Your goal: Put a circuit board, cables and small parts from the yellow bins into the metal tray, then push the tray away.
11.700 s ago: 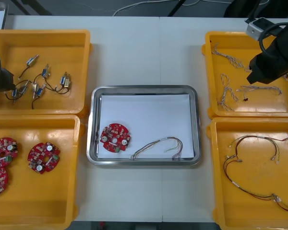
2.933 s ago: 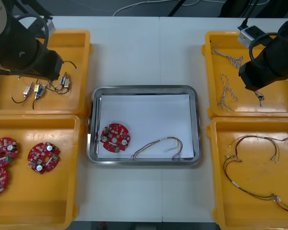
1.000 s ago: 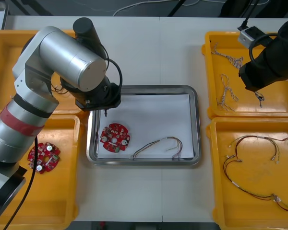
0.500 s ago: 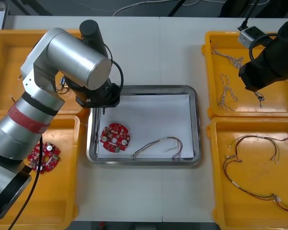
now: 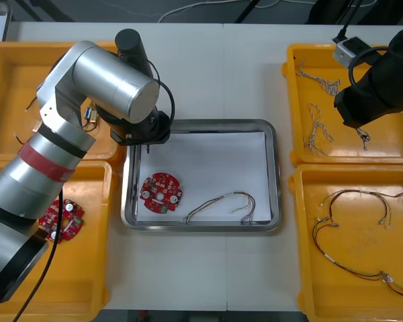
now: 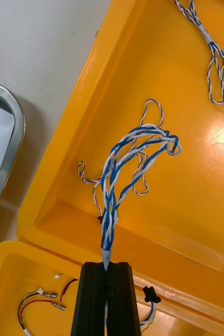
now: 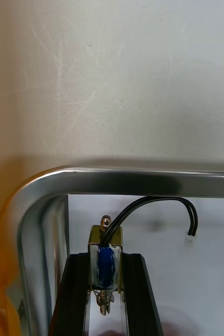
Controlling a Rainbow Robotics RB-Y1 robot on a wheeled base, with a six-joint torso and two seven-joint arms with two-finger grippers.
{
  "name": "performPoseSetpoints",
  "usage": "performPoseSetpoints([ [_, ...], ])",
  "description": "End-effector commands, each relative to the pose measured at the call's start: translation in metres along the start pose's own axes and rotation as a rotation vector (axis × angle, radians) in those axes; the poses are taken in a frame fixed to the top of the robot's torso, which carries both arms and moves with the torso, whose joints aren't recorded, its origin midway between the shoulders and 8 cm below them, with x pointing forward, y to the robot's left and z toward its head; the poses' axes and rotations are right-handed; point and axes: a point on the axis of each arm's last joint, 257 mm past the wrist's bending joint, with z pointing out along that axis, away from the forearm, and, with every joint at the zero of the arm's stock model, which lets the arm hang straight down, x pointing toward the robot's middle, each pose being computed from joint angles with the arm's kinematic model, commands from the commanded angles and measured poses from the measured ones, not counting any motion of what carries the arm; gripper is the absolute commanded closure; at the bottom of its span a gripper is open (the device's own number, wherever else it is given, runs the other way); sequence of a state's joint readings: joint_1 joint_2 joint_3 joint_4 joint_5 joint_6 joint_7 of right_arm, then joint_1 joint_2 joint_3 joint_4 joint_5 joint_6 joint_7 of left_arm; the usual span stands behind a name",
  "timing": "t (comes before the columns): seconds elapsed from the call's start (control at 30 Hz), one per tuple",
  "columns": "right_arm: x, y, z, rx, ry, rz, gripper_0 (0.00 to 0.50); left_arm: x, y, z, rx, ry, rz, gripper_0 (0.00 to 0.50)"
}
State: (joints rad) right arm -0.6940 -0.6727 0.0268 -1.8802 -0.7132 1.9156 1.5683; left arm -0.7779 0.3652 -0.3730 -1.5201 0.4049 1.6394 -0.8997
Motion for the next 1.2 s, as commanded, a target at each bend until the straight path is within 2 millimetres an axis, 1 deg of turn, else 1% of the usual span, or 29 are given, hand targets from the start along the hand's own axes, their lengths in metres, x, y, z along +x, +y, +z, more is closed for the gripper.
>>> performPoseSetpoints([
  [0.03, -0.002, 0.005, -0.005, 0.006, -0.013, 0.008, 0.5, -0.016, -0.028, -0.017, 0.028, -0.052, 0.116, 0.5],
  [0.2, -0.002, 0.005, -0.005, 0.006, -0.013, 0.008, 0.5, -0.013, -0.028, -0.014, 0.022, -0.047, 0.118, 0.495],
  [0.23, -0.002, 0.005, -0.005, 0.006, -0.013, 0.008, 0.5, -0.013, -0.029, -0.014, 0.023, -0.048, 0.117, 0.432],
  [0.3, -0.002, 0.005, -0.005, 0.006, -0.013, 0.008, 0.5, -0.012, -0.028, -0.014, 0.022, -0.046, 0.116, 0.325],
  [0.33, -0.002, 0.005, -0.005, 0.006, -0.013, 0.008, 0.5, -0.013, -0.029, -0.014, 0.023, -0.048, 0.113, 0.236],
  [0.37, -0.002, 0.005, -0.005, 0.006, -0.013, 0.008, 0.5, -0.013, -0.028, -0.014, 0.022, -0.047, 0.111, 0.187],
  [0.4, -0.002, 0.005, -0.005, 0.006, -0.013, 0.008, 0.5, -0.013, -0.029, -0.014, 0.025, -0.047, 0.111, 0.115],
  [0.43, -0.002, 0.005, -0.005, 0.006, -0.013, 0.008, 0.5, -0.013, -0.029, -0.014, 0.025, -0.047, 0.111, 0.115],
  [0.47, -0.002, 0.005, -0.005, 0.006, -0.013, 0.008, 0.5, -0.012, -0.029, -0.014, 0.026, -0.046, 0.108, 0.051],
  [0.5, -0.002, 0.005, -0.005, 0.006, -0.013, 0.008, 0.5, -0.012, -0.03, -0.014, 0.027, -0.045, 0.108, 0.023],
  [0.57, -0.002, 0.005, -0.005, 0.006, -0.013, 0.008, 0.5, -0.013, -0.031, -0.016, 0.029, -0.048, 0.109, 0.005],
  [0.67, -0.002, 0.005, -0.005, 0.006, -0.013, 0.008, 0.5, -0.013, -0.033, -0.021, 0.038, -0.051, 0.108, 0.005],
  [0.83, -0.002, 0.005, -0.005, 0.006, -0.013, 0.008, 0.5, -0.015, -0.039, -0.044, 0.079, -0.042, 0.099, 0.005],
  [0.9, -0.002, 0.005, -0.005, 0.006, -0.013, 0.008, 0.5, -0.015, -0.045, -0.056, 0.109, -0.036, 0.093, 0.006],
  [0.97, -0.002, 0.005, -0.005, 0.006, -0.013, 0.008, 0.5, -0.017, -0.048, -0.065, 0.132, -0.036, 0.082, 0.007],
  [1.03, -0.003, 0.014, -0.003, -0.014, -0.012, -0.002, 0.5, -0.019, -0.051, -0.075, 0.146, -0.04, 0.076, 0.006],
  [1.07, -0.007, 0.014, -0.006, -0.011, -0.022, -0.008, 0.5, -0.02, -0.052, -0.079, 0.147, -0.04, 0.075, 0.007],
  [1.1, -0.008, 0.017, -0.007, -0.013, -0.027, -0.019, 0.5, -0.02, -0.051, -0.081, 0.146, -0.039, 0.075, 0.009],
  [1.2, -0.009, 0.027, -0.004, -0.018, -0.013, -0.053, 0.5, -0.026, -0.047, -0.097, 0.143, -0.045, 0.064, 0.014],
])
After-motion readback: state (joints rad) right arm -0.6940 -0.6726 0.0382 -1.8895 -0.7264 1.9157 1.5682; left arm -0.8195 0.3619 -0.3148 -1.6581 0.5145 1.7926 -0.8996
